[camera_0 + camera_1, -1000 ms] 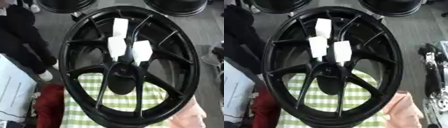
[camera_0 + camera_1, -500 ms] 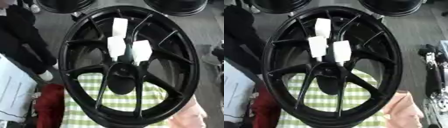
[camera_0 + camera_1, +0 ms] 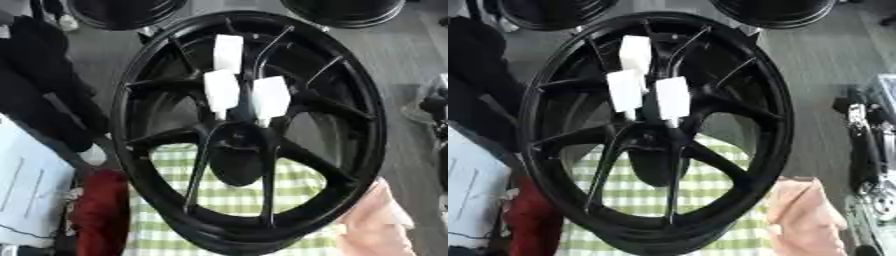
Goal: Pull the pin out of the wheel hub.
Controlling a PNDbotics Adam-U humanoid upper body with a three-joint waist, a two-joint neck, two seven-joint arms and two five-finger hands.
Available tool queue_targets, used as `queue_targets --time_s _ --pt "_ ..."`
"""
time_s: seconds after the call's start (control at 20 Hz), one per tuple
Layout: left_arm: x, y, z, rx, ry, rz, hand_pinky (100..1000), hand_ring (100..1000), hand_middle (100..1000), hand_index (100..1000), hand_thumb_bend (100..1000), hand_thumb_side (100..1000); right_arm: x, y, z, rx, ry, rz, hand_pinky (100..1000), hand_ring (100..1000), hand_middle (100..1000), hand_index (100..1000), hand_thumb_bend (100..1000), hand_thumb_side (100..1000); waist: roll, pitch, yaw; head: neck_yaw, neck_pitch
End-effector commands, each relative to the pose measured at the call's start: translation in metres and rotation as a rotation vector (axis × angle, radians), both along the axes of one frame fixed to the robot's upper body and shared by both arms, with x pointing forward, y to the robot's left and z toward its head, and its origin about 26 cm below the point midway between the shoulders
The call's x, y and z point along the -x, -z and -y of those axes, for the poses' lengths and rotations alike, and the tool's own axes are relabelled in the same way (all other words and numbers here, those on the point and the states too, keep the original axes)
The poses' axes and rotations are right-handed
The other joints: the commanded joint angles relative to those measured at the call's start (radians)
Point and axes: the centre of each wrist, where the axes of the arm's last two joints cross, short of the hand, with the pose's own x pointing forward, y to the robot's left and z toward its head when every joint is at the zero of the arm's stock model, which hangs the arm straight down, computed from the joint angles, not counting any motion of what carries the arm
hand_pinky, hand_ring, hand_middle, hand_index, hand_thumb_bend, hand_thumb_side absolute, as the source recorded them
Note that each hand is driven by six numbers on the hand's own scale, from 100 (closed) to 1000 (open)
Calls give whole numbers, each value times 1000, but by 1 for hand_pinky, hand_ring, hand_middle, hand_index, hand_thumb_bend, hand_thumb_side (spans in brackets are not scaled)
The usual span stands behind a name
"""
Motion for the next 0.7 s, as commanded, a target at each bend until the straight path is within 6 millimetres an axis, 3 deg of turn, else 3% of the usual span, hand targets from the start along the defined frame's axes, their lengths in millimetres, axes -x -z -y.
queue_targets --time_s 0.05,0.4,0.7 --pt "6 -15 12 -177 44 -82 681 877 895 824 100 908 1 -6 4 31 -5 -1 1000 790 658 794 100 651 3 -24 2 -7 9" --pt "10 -37 82 -219 107 -134 652 866 910 845 103 883 4 -2 6 33 5 -26 1000 785 652 791 100 657 -1 -35 22 -27 20" --pt "21 -50 127 -224 122 -111 656 859 900 841 141 859 6 2 6 34 11 -41 1000 783 651 791 100 659 -3 -39 34 -30 23"
